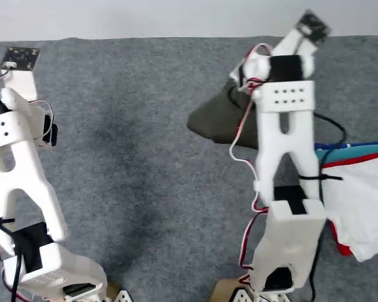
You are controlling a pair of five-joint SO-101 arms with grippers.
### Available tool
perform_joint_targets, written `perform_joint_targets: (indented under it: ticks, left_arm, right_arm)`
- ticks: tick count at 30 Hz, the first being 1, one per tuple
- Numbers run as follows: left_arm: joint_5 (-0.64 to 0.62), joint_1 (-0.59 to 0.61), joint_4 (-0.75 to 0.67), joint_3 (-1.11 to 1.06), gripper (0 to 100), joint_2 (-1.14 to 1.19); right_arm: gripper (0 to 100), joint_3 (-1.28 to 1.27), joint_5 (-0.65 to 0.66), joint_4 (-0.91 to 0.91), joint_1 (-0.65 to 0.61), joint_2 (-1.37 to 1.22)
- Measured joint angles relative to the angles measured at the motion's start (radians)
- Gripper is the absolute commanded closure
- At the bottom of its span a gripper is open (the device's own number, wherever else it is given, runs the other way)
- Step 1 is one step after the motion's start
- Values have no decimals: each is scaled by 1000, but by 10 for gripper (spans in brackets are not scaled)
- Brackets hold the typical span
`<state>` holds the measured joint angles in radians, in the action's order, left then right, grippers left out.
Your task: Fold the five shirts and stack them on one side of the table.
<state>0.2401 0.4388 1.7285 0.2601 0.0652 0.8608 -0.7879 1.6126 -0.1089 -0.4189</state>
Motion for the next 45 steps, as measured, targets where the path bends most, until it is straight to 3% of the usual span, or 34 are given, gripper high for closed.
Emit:
perform_joint_targets:
  ticks: [9, 22, 37, 45]
  left_arm:
    - [0, 0, 0, 0, 913, 0]
    - [0, -84, 0, 0, 913, 0]
    - [0, -100, 0, 0, 913, 0]
    - [0, -100, 0, 0, 913, 0]
  right_arm:
    - [991, 0, 75, 132, 178, 118]
    - [991, 2, 233, 138, 419, 219]
    - [991, -265, 272, 129, 578, 219]
    - [991, -371, 316, 18, 634, 219]
